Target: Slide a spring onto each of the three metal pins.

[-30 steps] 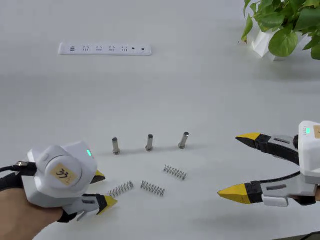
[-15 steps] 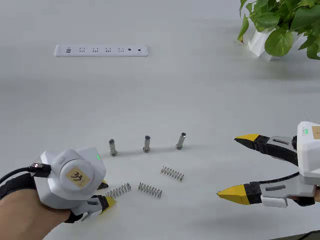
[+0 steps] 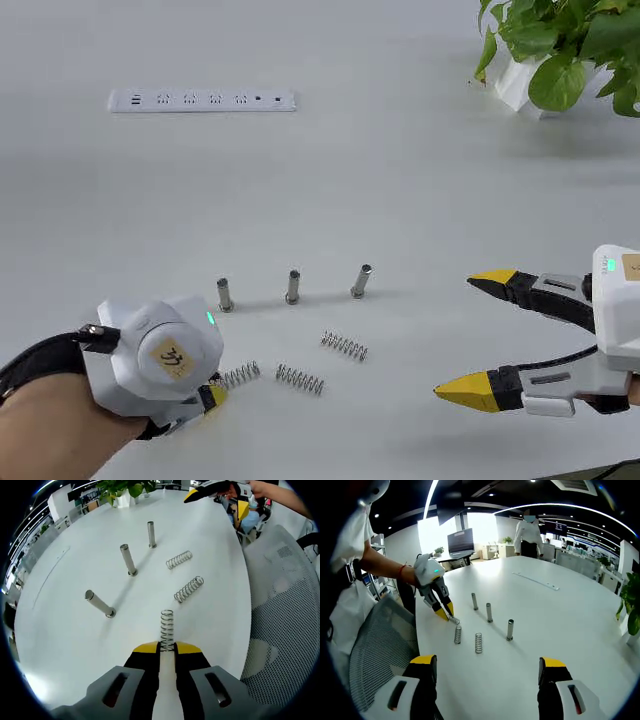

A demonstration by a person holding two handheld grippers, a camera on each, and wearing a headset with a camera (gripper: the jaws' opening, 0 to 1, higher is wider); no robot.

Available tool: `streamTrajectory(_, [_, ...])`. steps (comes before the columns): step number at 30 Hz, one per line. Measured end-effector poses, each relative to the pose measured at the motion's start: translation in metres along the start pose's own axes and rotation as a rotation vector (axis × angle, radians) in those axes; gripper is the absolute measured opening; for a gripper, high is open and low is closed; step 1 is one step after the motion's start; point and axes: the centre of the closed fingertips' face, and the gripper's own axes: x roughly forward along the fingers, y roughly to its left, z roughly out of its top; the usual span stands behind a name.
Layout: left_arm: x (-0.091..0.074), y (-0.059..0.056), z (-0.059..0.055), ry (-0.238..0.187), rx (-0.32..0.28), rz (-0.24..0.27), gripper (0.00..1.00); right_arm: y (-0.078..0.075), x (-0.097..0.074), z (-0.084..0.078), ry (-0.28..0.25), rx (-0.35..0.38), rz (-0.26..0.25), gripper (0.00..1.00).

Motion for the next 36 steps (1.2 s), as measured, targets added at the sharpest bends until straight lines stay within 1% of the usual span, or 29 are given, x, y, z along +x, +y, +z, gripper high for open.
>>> streamTrajectory(1, [0.0000,0.0002,0.0000,0.001,-0.004,-0.001,0.08,0.0001,0.0002,-0.0004,0.001,0.001,0.001,0.83])
streamTrajectory(3, [0.0001,0.0004,-0.0004,0.004,0.008,-0.003,0.07,0.0004,0.0009,-0.0014,-0.001,-0.004,0.003,0.84])
streamTrajectory(7, [0.0004,0.0011,-0.0007,0.006,0.004,-0.005,0.07,0.0017,0.0023,-0.0034,0.001,0.003,0.011,0.86])
streamTrajectory(13, [0.0004,0.0012,-0.0005,0.002,0.006,-0.006,0.07,0.0037,0.0034,-0.0043,-0.003,0.008,0.019,0.89])
streamTrajectory(25, [-0.0006,0.0006,-0.0012,-0.007,-0.007,-0.014,0.07,0.0035,0.0024,-0.0013,-0.002,-0.004,0.009,0.86])
streamTrajectory(30, [-0.0014,-0.0004,-0.0022,-0.013,-0.010,-0.018,0.07,0.0049,0.0038,0.0006,-0.003,-0.007,0.012,0.86])
streamTrajectory(34, [-0.0020,-0.0021,-0.0026,-0.020,-0.015,-0.020,0.07,0.0056,0.0045,0.0018,-0.005,-0.004,0.014,0.85])
streamTrajectory(36, [-0.0029,-0.0037,-0.0012,-0.032,-0.024,-0.026,0.07,0.0065,0.0047,0.0023,-0.003,-0.007,0.017,0.84])
